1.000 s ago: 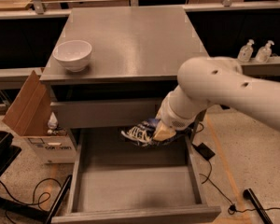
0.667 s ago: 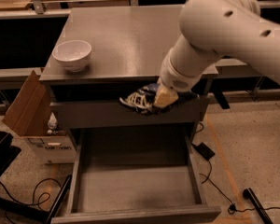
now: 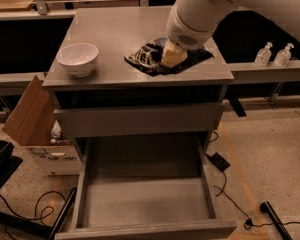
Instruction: Pick blue chip bag from middle drawer and place on counter
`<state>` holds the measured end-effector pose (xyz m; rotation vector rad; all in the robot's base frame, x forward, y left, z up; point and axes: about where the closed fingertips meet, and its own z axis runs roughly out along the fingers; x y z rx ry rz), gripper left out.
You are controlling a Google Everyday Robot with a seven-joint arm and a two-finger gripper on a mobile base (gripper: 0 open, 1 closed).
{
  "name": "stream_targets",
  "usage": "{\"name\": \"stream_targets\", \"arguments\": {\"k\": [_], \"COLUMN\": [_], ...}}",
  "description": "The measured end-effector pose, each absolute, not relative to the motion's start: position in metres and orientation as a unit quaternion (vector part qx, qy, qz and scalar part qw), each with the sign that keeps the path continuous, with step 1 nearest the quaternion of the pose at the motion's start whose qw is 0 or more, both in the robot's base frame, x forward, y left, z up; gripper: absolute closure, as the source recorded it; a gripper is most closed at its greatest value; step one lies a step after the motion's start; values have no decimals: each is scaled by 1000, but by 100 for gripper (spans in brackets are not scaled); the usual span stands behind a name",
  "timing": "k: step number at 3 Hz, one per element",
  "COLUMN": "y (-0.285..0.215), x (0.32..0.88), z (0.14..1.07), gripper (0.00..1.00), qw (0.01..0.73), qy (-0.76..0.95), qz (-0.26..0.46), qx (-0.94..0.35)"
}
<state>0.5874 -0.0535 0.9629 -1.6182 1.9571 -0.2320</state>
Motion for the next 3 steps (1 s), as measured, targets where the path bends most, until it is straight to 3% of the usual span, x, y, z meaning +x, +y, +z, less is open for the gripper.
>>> {"name": "stream_targets", "arguments": {"k": [3], "y": [-30], "x": [726], "z": [960], "gripper": [100], "qw": [398], "qy": [694], "qz": [-167], "qx": [-577]}}
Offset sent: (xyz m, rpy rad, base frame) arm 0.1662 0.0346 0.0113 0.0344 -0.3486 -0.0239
